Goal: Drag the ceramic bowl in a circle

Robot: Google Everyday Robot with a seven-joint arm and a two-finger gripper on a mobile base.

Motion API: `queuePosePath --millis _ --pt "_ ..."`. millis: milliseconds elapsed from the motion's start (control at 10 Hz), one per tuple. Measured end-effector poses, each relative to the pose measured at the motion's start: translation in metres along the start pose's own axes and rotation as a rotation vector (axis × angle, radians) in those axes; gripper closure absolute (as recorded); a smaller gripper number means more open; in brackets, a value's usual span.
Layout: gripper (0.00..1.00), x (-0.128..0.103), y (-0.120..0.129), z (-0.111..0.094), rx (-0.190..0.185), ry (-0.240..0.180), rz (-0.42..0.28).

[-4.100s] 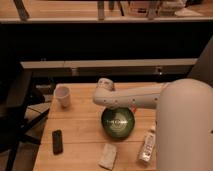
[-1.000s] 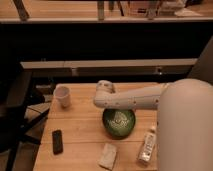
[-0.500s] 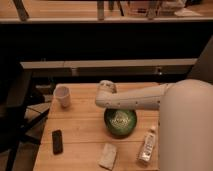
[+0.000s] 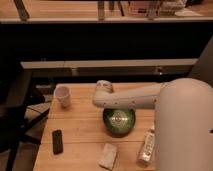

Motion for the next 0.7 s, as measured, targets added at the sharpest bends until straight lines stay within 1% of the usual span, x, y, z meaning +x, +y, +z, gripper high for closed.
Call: queuePosePath --millis 200,300,400,500,600,700 --pt "0.83 -0.003 -0.003 -0.001 -0.001 -0.009 -0.008" --pt "0.93 -0.001 -0.003 -0.001 -0.004 -0.006 -0.012" --pt "0.96 -0.006 -0.005 0.0 -0.005 -0.007 -0.012" --pt "0.94 -0.01 -0.007 0.002 -0.005 -0.012 -0.013" --pt "0.87 -0.012 -0.008 0.002 -0.008 -0.012 -0.014" --pt "0.81 -0.008 -0.005 0.002 -0.016 -0.005 -0.019"
